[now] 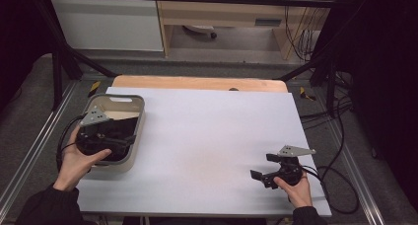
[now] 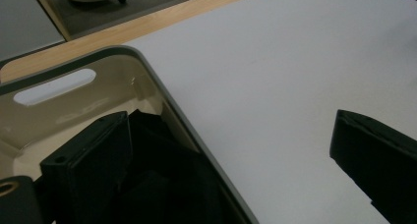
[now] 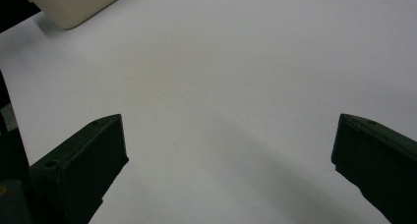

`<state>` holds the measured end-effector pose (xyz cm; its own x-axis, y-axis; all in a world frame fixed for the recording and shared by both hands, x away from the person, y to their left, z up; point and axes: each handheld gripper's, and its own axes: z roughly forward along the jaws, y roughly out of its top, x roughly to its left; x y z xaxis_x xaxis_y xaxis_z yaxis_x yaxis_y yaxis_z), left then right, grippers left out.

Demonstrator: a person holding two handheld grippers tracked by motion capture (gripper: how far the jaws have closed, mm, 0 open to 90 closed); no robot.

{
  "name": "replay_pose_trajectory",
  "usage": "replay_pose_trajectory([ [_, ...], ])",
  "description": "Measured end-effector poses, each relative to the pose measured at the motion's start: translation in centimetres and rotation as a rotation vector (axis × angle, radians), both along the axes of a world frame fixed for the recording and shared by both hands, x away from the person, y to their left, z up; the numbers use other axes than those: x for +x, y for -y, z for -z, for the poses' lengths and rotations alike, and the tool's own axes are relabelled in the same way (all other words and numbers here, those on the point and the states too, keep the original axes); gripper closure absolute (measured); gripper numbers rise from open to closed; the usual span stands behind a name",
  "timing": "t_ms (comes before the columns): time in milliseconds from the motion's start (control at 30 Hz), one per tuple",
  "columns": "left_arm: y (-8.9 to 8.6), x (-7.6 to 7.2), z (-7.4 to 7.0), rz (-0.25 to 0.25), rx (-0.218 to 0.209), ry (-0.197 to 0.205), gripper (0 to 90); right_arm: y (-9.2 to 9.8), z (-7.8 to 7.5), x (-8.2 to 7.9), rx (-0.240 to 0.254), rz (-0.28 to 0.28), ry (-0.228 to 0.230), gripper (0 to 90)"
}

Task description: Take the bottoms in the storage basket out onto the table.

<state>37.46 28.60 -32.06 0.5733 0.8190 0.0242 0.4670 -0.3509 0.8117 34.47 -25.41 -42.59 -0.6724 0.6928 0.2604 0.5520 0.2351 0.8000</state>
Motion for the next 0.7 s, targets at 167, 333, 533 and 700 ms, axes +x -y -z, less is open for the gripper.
replay_pose_trajectory([
  [167,-1.0,0.0,0.2,-0.026,-0.003,-0.003,2.4,0.0,0.0,0.0,-0.002,-0.001,-0.001,0.7],
  [333,-1.7,-0.1,0.7,-0.045,0.007,-0.013,2.4,0.0,0.0,0.0,-0.002,-0.001,-0.001,0.7],
  [533,-2.3,-0.2,1.7,-0.069,0.023,-0.031,2.4,0.0,0.0,0.0,-0.003,-0.001,-0.001,0.7],
  [700,-2.8,-0.3,2.6,-0.088,0.028,-0.049,2.4,0.0,0.1,0.0,-0.005,-0.003,0.001,0.7],
])
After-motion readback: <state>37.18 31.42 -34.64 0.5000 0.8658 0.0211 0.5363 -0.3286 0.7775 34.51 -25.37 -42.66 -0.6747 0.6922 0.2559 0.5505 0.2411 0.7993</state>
